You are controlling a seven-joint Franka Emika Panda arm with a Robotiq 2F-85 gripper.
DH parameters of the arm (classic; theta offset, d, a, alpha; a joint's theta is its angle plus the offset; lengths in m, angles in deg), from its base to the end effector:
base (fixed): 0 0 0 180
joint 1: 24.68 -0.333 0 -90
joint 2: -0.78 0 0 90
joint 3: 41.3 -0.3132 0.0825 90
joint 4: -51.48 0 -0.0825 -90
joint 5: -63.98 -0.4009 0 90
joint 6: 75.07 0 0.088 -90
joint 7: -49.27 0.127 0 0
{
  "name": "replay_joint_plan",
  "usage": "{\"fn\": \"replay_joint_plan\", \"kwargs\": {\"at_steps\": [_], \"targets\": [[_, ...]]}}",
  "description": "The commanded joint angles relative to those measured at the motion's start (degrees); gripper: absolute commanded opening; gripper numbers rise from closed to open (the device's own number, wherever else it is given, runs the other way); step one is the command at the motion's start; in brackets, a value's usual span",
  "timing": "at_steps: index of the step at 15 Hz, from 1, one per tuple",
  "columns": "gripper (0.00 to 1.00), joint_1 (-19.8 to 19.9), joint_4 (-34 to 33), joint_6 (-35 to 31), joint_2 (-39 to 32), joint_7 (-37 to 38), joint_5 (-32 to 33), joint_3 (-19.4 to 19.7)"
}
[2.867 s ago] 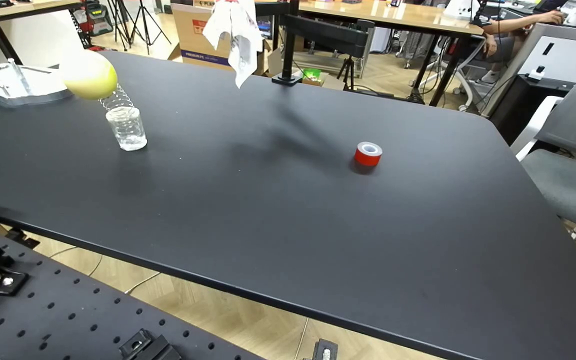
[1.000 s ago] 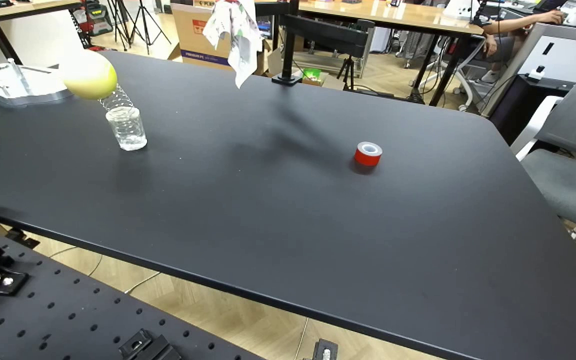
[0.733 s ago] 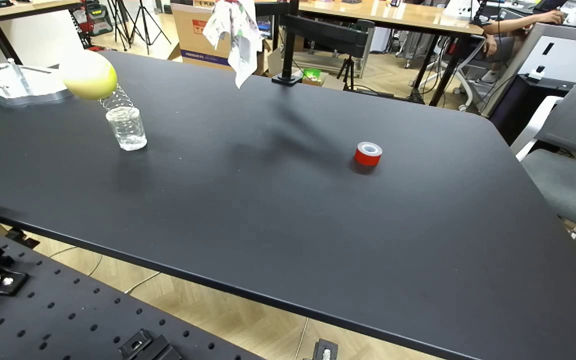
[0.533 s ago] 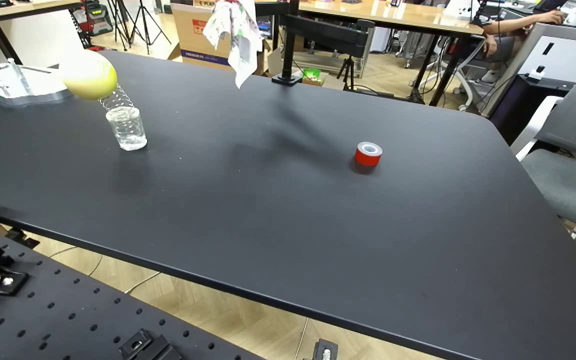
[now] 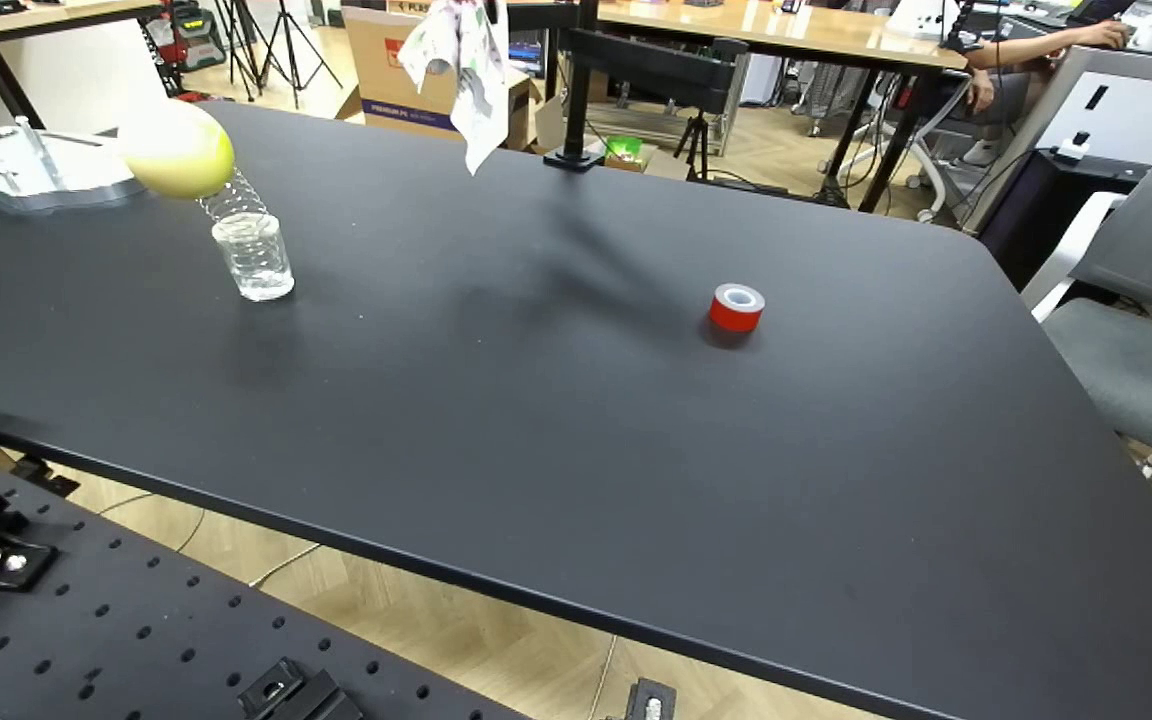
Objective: Unhang the cloth and put it on the table
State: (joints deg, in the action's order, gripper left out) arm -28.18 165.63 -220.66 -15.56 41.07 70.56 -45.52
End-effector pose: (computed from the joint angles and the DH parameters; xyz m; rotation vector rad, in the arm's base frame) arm 0.6382 0.0851 0.3136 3.0080 0.5447 0.4066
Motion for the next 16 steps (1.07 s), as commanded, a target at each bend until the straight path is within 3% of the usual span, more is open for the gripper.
{"fn": "replay_joint_plan", "kwargs": {"at_steps": [1, 7, 8, 9, 11, 16], "targets": [[0.15, 0.32, -0.31, -0.10, 1.49, -0.59, -1.31, -0.35], [0.12, 0.05, 0.89, 1.50, 3.22, 0.63, 0.07, 0.63], [0.32, 0.03, 0.97, 1.64, 3.28, 0.82, 0.21, 0.73], [0.62, 0.09, 0.97, 1.97, 3.29, 0.86, 0.04, 0.75], [0.62, 0.14, 0.86, 1.97, 3.27, 0.84, 0.08, 0.88], [0.96, -0.41, 0.25, 1.92, 4.47, 0.83, 0.55, 0.61]]}}
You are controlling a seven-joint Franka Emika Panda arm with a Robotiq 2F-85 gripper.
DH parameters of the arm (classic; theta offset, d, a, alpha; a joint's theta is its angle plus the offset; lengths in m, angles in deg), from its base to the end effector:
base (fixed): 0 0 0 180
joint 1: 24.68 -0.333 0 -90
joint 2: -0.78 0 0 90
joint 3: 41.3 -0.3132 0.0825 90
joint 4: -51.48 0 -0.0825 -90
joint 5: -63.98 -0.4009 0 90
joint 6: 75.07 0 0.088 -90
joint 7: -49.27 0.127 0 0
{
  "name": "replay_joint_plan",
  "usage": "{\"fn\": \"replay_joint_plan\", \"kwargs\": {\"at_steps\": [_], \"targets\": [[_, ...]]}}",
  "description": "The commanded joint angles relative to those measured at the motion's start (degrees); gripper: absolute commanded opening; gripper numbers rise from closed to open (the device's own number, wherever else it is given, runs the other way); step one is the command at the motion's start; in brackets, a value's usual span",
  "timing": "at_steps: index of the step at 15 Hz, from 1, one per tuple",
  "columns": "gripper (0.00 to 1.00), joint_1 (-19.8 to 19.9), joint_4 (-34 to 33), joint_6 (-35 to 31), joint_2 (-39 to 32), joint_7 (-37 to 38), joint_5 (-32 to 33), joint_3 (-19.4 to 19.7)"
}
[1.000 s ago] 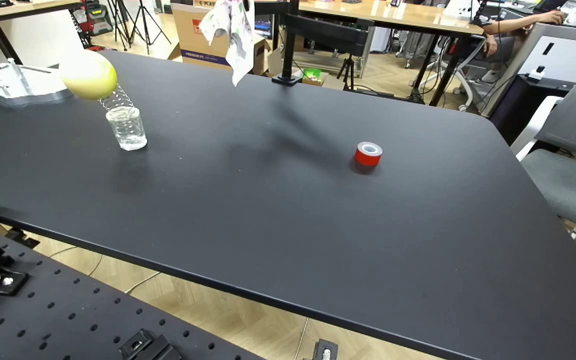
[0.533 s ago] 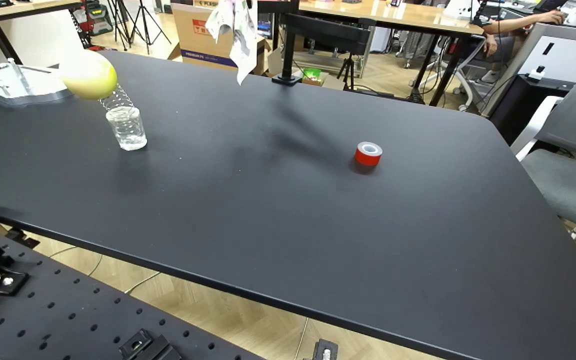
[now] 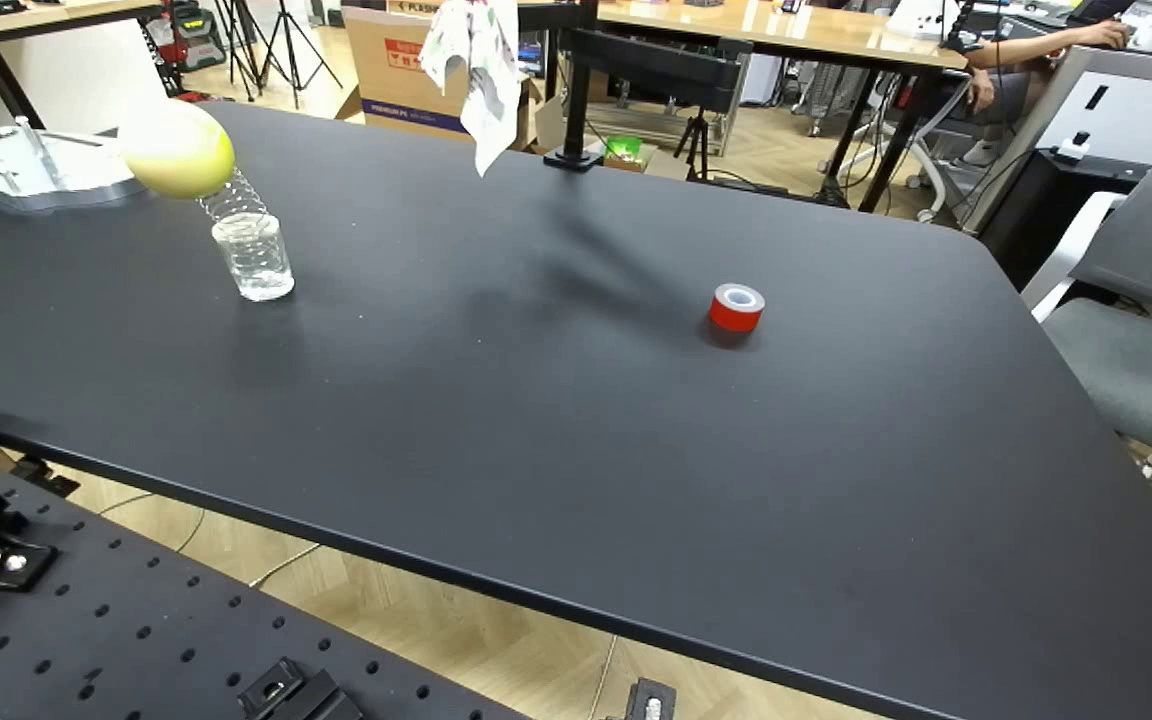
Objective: Unhang the cloth and put it on the table
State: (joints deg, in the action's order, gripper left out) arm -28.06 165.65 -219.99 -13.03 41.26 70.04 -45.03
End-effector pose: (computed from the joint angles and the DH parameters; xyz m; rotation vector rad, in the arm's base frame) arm 0.6381 0.0782 0.3402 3.0046 0.5114 0.4543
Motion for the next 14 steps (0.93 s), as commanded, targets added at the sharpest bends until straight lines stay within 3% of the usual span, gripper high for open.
{"fn": "replay_joint_plan", "kwargs": {"at_steps": [1, 6, 7, 8, 14], "targets": [[0.99, -0.66, 0.07, 1.33, 1.98, 0.75, 1.30, 0.09], [1.00, -0.85, -0.83, 2.66, 0.63, 1.10, 2.07, 0.27], [0.94, -0.81, -0.95, 2.83, 0.31, 0.96, 2.07, 0.28], [0.74, -0.72, -1.02, 3.00, 0.05, 0.67, 1.86, 0.21], [0.31, -0.64, -1.14, 2.76, -0.61, 0.39, 1.56, 0.11]]}}
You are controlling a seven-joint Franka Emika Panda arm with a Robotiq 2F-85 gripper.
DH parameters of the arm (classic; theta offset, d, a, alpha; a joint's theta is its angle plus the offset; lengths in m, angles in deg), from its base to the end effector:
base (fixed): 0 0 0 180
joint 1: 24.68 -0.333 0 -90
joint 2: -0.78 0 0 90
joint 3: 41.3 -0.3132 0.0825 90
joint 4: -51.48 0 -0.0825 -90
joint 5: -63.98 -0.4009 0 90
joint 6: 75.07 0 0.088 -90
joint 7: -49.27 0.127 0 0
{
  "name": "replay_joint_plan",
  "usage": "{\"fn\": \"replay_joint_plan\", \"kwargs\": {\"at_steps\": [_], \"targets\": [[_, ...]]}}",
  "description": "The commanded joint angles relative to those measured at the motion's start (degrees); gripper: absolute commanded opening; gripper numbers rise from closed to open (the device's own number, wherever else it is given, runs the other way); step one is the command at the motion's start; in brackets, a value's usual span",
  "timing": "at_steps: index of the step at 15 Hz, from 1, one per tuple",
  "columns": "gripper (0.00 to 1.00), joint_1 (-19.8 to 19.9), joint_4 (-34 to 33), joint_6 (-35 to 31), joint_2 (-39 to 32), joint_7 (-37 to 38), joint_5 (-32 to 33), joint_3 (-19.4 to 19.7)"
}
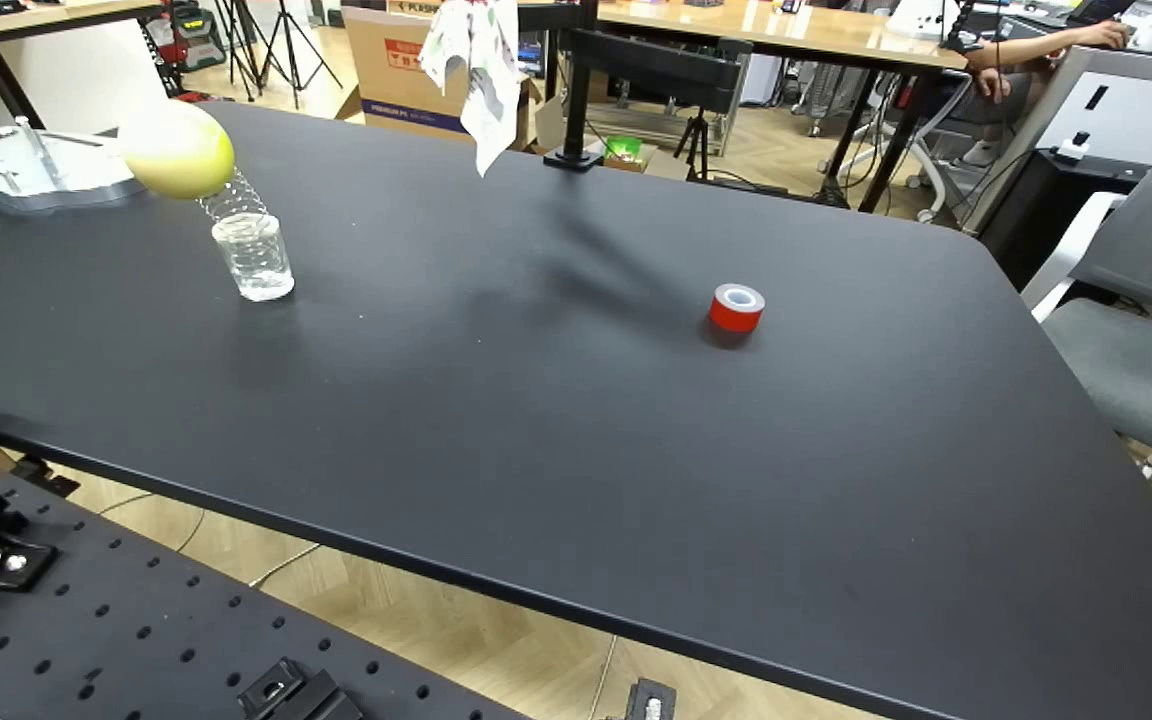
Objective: Unhang the cloth and put it on the table
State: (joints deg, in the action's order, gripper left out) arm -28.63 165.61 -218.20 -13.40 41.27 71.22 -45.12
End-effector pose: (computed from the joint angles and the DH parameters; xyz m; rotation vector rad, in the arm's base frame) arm 0.6344 0.0845 0.3328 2.9932 0.5483 0.3968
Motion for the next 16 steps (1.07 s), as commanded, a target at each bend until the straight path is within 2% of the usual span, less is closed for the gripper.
{"fn": "replay_joint_plan", "kwargs": {"at_steps": [1, 4, 5, 10, 16], "targets": [[0.25, -0.03, -1.12, 0.97, -0.29, 0.39, 0.29, 0.20], [0.05, 0.10, -0.88, 0.92, -0.13, 0.30, 0.10, 0.21], [0.01, 0.21, -0.63, 0.95, 0.30, 0.22, -0.07, 0.21], [0.01, 1.11, 2.25, 2.53, 4.88, -1.01, -1.90, 0.08], [0.01, 2.96, 10.24, 1.98, 16.51, 1.42, -1.35, 2.41]]}}
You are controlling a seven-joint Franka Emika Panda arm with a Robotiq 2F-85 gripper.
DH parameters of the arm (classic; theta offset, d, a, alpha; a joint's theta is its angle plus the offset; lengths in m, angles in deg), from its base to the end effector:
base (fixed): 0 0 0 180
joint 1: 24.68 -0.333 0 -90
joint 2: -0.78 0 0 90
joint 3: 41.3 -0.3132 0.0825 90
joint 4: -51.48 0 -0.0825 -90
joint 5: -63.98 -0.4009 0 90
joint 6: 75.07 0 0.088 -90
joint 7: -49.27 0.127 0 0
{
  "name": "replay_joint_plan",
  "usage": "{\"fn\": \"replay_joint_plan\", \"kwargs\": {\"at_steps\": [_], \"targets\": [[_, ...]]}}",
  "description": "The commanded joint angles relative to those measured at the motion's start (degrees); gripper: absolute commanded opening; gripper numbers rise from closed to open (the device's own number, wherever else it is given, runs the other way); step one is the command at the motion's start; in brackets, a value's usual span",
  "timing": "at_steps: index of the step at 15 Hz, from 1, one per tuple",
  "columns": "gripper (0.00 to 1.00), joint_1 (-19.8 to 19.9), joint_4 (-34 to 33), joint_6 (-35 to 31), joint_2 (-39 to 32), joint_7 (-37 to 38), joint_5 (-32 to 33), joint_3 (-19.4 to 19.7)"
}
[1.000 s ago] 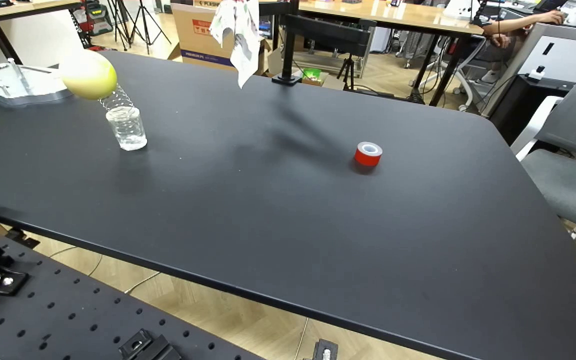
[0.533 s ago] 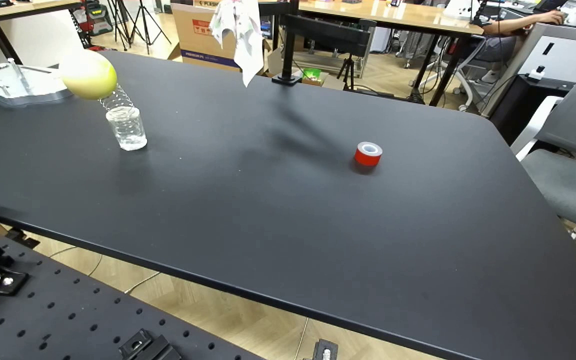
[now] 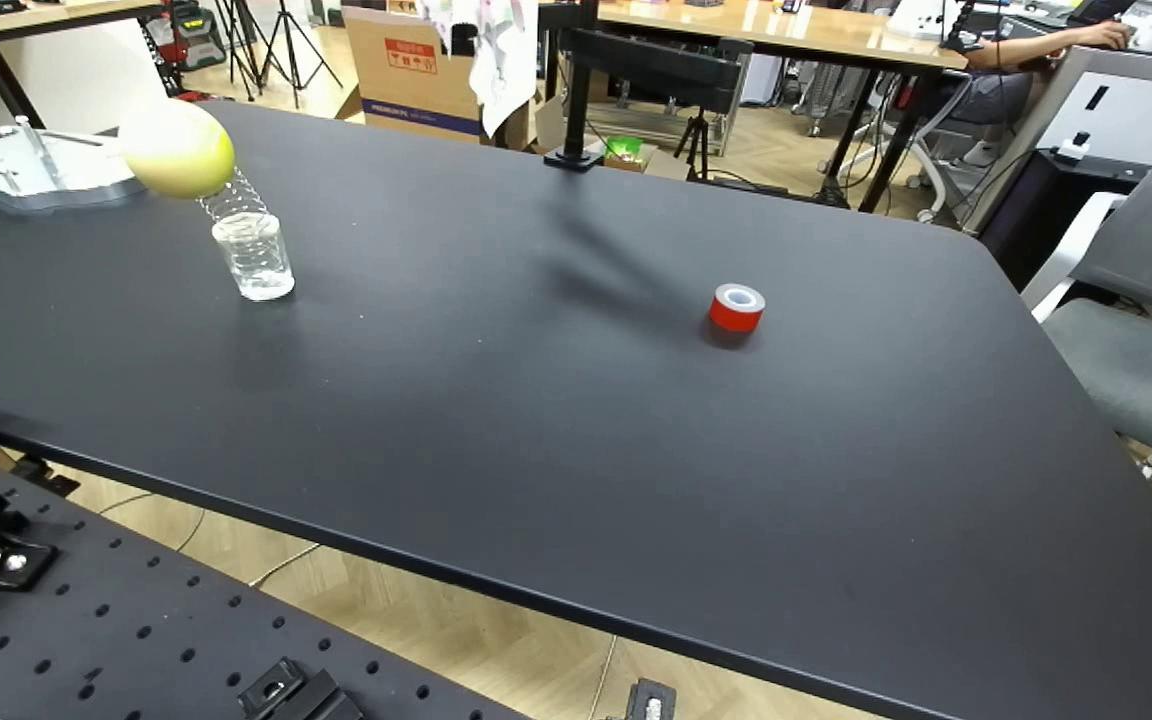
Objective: Unhang the cloth and put it on the table
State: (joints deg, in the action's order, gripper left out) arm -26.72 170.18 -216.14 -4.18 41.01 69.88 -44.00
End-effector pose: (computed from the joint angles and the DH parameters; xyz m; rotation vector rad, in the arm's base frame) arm 0.6087 0.0490 0.3896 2.9924 0.4466 0.4597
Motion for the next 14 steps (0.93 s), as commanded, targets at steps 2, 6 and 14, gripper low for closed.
{"fn": "replay_joint_plan", "kwargs": {"at_steps": [2, 6, 14], "targets": [[0.01, 2.21, 7.87, -0.43, 10.00, 3.03, 0.10, 2.56], [0.01, 4.95, 11.00, -1.56, 11.35, 6.56, 0.66, 4.82], [0.01, 6.25, 15.28, -11.43, 4.39, 7.21, -2.56, 6.31]]}}
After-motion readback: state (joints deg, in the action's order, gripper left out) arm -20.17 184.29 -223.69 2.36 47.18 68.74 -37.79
